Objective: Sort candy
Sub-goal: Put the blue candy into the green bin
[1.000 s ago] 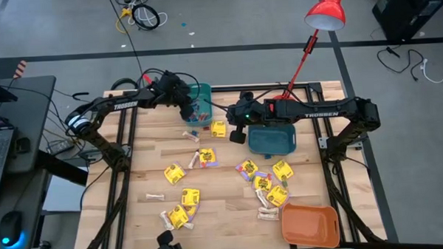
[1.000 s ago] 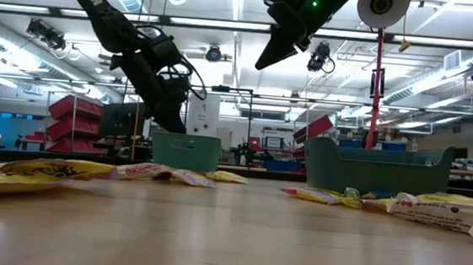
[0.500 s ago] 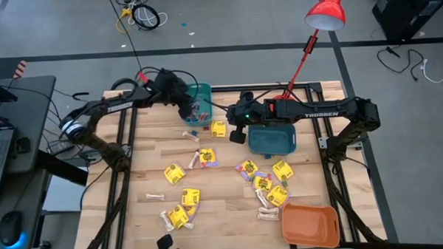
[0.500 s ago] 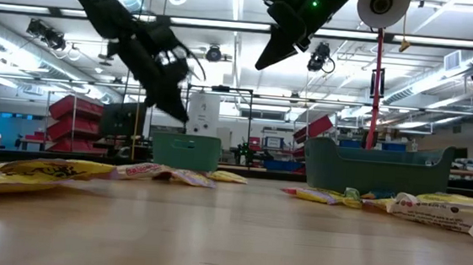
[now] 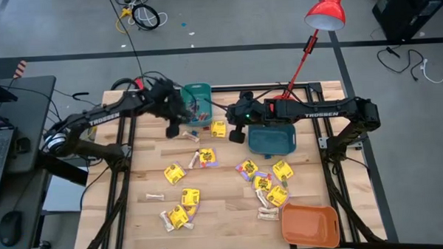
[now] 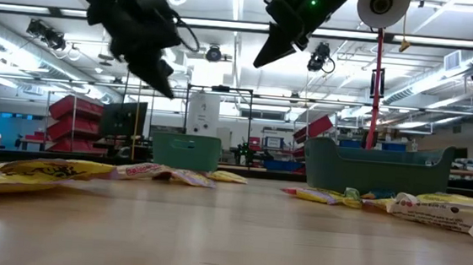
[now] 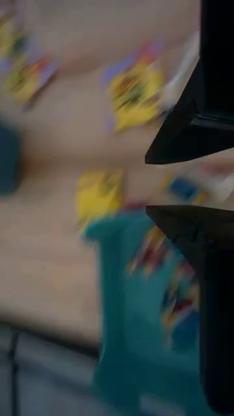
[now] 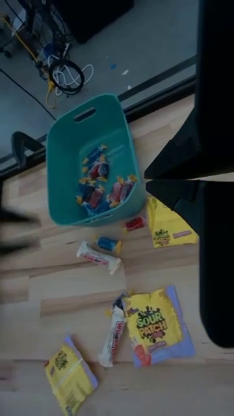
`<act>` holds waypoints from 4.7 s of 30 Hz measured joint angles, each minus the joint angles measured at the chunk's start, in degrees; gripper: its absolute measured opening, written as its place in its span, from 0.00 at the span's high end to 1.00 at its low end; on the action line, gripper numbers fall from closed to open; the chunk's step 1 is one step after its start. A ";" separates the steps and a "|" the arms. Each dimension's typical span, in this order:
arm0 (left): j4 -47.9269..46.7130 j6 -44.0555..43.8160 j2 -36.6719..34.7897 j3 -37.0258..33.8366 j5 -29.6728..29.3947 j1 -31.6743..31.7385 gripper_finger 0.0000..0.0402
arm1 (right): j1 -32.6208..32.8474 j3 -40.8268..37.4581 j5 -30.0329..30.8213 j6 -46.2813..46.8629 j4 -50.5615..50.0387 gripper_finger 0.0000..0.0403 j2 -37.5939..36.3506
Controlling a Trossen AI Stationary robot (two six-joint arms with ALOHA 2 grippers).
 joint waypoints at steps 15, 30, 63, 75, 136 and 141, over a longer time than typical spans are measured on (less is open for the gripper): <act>20.80 -6.92 0.22 -15.47 -2.94 -9.20 0.84 | 0.00 0.00 0.00 0.03 3.09 1.00 0.00; 34.88 -8.33 4.14 -22.92 -18.63 -15.52 0.99 | 0.20 0.00 0.00 0.10 3.28 1.00 0.00; 33.22 -4.24 11.76 -22.91 -15.32 -15.47 1.00 | 1.01 0.00 0.00 -0.13 3.01 1.00 0.00; 40.39 -3.58 10.25 -22.85 -20.79 -14.97 1.00 | 1.01 0.00 0.00 -0.81 3.43 1.00 0.00; 41.47 -3.82 12.11 -22.86 -22.14 -14.07 0.94 | 2.01 0.00 0.00 -0.79 3.45 1.00 0.00; 39.03 -3.80 12.13 -22.89 -18.34 -14.03 0.85 | 2.01 0.00 -0.01 -0.79 3.44 1.00 0.00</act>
